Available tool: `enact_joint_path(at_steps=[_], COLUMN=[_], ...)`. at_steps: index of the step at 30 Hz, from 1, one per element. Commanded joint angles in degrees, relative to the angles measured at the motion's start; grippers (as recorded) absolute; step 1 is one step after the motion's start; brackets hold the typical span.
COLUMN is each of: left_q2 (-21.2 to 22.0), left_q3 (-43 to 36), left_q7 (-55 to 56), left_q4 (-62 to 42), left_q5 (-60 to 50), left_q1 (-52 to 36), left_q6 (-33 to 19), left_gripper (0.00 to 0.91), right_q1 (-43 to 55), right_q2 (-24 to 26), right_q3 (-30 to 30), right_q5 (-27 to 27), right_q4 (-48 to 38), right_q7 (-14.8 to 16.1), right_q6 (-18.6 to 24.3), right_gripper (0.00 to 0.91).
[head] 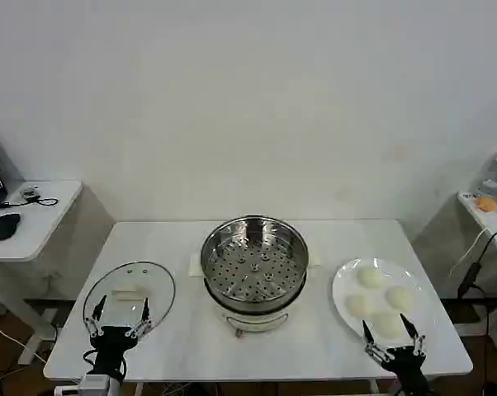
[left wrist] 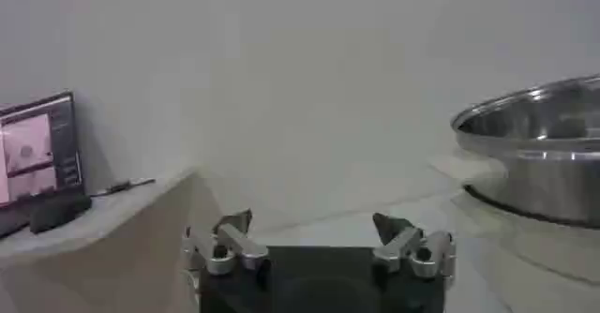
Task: Take steamed baozi put them in steamer then cover it.
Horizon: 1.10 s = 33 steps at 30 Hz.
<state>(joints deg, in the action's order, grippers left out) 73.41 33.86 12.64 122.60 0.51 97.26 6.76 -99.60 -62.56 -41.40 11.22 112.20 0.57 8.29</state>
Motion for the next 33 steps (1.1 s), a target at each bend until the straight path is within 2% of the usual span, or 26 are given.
enact_joint_path(at_steps=[1, 3, 5, 6, 8, 9, 11, 12, 13, 14, 15, 16, 18, 20, 21, 22, 23, 24, 26, 29, 30, 31, 33], left_q2=[-0.82, -0.38, -0.35, -0.48, -0.57, -0.65, -0.64, -0.54, -0.46, -0.32, -0.09, 0.01, 0.2, 0.27, 0.23, 0.23, 0.17, 0.1, 0.03, -0.11, -0.26, -0.45, -0.69], left_q3=[0.31, 1.45, 2.26, 2.57, 2.72, 2.79, 2.94, 3.06, 3.07, 3.07, 2.94, 2.8, 2.28, 1.99, 1.81, 1.8, 1.79, 1.79, 1.94, 2.33, 2.37, 2.43, 2.65], left_q7=[1.33, -2.98, -6.5, -7.83, -8.72, -8.84, -8.96, -8.94, -8.89, -8.87, -8.87, -8.89, -9.0, -9.08, -9.06, -9.1, -9.2, -9.23, -9.35, -9.46, -9.47, -9.54, -9.69], left_q4=[1.52, 1.12, 0.77, 0.76, 0.84, 0.92, 0.86, 0.68, 0.63, 0.61, 0.66, 0.71, 1.05, 1.23, 1.31, 1.38, 1.43, 1.5, 1.7, 1.7, 1.78, 1.74, 1.73], left_q5=[-0.21, -0.78, -3.03, -4.11, -5.31, -5.88, -6.51, -6.59, -6.46, -6.44, -6.58, -6.66, -7.46, -7.91, -8.17, -8.43, -8.55, -8.6, -8.69, -8.76, -8.84, -9.05, -9.22], left_q1=[-1.07, -1.76, -1.94, -1.86, -1.84, -1.75, -1.63, -1.63, -1.66, -1.65, -1.63, -1.59, -1.36, -1.29, -1.35, -1.38, -1.49, -1.58, -1.68, -1.81, -1.82, -1.96, -2.15], left_q6=[7.54, 7.72, 7.27, 6.68, 6.26, 6.03, 5.84, 5.71, 5.59, 5.54, 5.49, 5.47, 5.33, 5.19, 5.2, 5.19, 5.19, 5.21, 5.22, 5.26, 5.28, 5.31, 5.36], left_gripper=[0.907, 0.907, 0.907, 0.907, 0.907, 0.907, 0.907, 0.907, 0.907, 0.907, 0.907, 0.907, 0.907, 0.907, 0.907, 0.907, 0.907, 0.907, 0.907, 0.907, 0.907, 0.907, 0.907], right_q1=[11.5, 13.66, 17.48, 18.5, 22.39, 23.83, 28.51, 30.05, 32.16, 33.88, 35.72, 38.61, 46.05, 54.84, 60.79, 66.45, 71.85, 74.6, 78.35, 84.88, 87.2, 87.2, 90.49], right_q2=[11.86, 14.9, 20.38, 21.71, 27.51, 28.77, 33.31, 34.77, 36.79, 37.29, 38.93, 39.95, 42.71, 43.74, 44.31, 44.36, 44.01, 43.59, 42.62, 41.06, 40.35, 40.35, 38.33], right_q3=[-5.09, -5.13, -5.18, -5.07, -4.12, -3.58, -1.64, -0.55, 1.6, 3.0, 6.25, 9.24, 18.1, 26.57, 35.36, 39.26, 46.78, 50.65, 54.62, 63.62, 67.46, 67.46, 72.38], right_q5=[-7.37, -9.1, -15.08, -16.05, -18.67, -20.24, -26.51, -28.03, -28.58, -28.97, -29.66, -30.7, -31.01, -29.63, -29.18, -28.85, -28.36, -27.72, -27.37, -24.85, -24.29, -24.29, -21.82], right_q4=[-2.98, -4.04, -6.4, -7.01, -9.2, -9.89, -12.56, -13.4, -14.81, -15.39, -16.44, -17.35, -20.1, -22.5, -24.35, -25.65, -27.06, -28.3, -30.82, -32.84, -33.69, -33.69, -36.16], right_q7=[4.01, 5.95, 12.89, 14.43, 22.99, 25.56, 33.93, 35.67, 39.62, 41.39, 43.62, 47.52, 53.82, 56.63, 57.89, 58.72, 59.12, 59.47, 60.78, 62.81, 63.06, 63.06, 62.23], right_q6=[-11.91, -14.85, -18.53, -19.9, -23.17, -23.38, -22.05, -21.78, -21.65, -21.35, -20.93, -19.81, -15.42, -13.09, -11.59, -10.72, -10.06, -9.53, -9.41, -9.28, -9.33, -9.33, -10.87], right_gripper=[0.907, 0.907, 0.907, 0.907, 0.907, 0.907, 0.907, 0.907, 0.907, 0.907, 0.907, 0.907, 0.907, 0.907, 0.907, 0.907, 0.907, 0.907, 0.907, 0.907, 0.907, 0.907, 0.907])
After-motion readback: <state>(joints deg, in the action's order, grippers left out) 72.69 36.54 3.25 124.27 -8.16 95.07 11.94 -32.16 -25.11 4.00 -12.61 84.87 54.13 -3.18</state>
